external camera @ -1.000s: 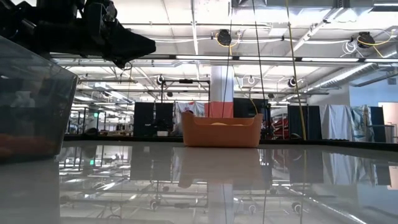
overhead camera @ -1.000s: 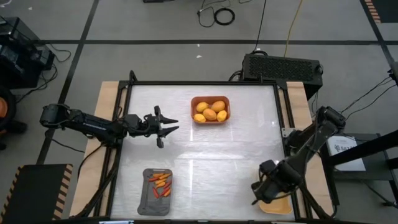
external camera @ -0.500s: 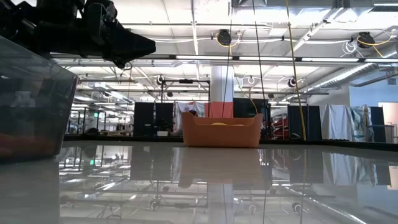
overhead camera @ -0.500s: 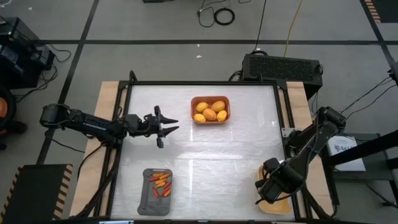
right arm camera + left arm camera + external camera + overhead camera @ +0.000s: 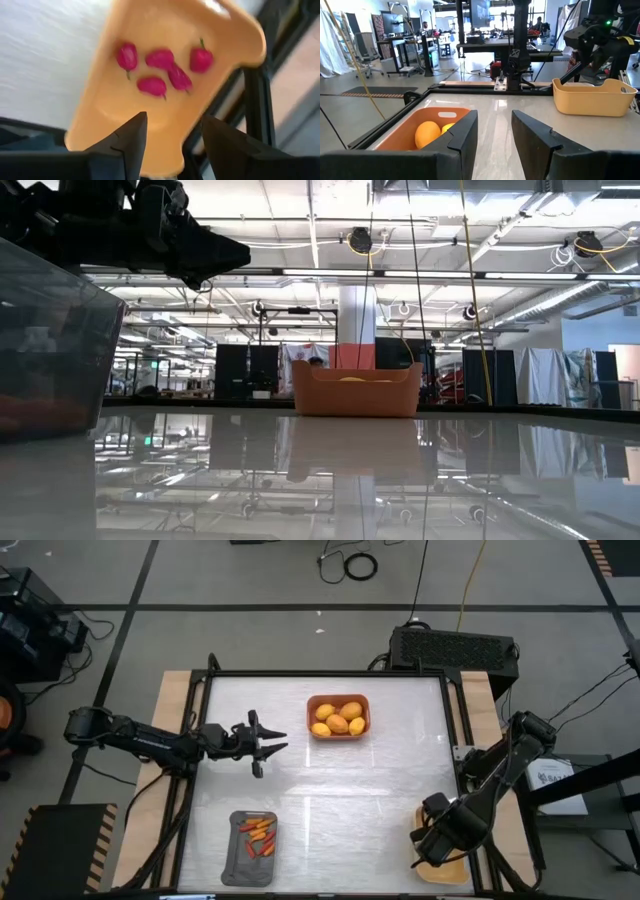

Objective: Sort produce into baskets
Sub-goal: Return to Home Position

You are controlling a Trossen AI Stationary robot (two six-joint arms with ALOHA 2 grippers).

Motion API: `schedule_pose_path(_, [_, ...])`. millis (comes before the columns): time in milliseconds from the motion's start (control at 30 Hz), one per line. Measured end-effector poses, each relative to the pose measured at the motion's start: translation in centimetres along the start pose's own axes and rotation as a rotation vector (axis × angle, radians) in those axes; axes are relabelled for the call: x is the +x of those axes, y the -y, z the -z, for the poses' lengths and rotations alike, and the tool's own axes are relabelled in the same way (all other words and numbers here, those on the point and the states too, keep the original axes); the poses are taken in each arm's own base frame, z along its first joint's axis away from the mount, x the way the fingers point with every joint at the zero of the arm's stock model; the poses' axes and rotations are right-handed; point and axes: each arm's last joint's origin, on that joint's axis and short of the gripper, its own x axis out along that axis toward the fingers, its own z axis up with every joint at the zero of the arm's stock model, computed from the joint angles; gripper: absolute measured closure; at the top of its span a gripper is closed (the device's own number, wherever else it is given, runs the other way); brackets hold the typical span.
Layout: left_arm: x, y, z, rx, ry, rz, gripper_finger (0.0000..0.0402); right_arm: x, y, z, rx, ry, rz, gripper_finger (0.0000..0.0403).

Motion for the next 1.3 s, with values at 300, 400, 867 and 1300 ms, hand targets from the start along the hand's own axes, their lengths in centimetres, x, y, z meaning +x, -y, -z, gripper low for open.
schedule_pose_path(300, [0.0,0.0,0.0,0.000,0.000,0.000,0.0275,-0.3,-1.0,-0.9,-0.158,0.319,-0.182,0.0220])
schedule_pose_path(400, [0.0,0.0,0.0,0.000,0.000,0.000,0.0275,-0.5,-1.4,-1.5,-0.204,0.417,-0.215,0.0220])
schedule_pose_path(867, [0.5,0.1,-0.2,-0.083,-0.066,0.122,0.0275,-0.5,-6.2,-6.5,-0.511,0.799,-0.409,0.0260])
schedule_pose_path(1300, [-0.7,-1.3,-2.6,-0.098,-0.236,0.042,0.0275,-1.8,-9.6,-14.7,-0.879,0.924,-0.510,0.0396])
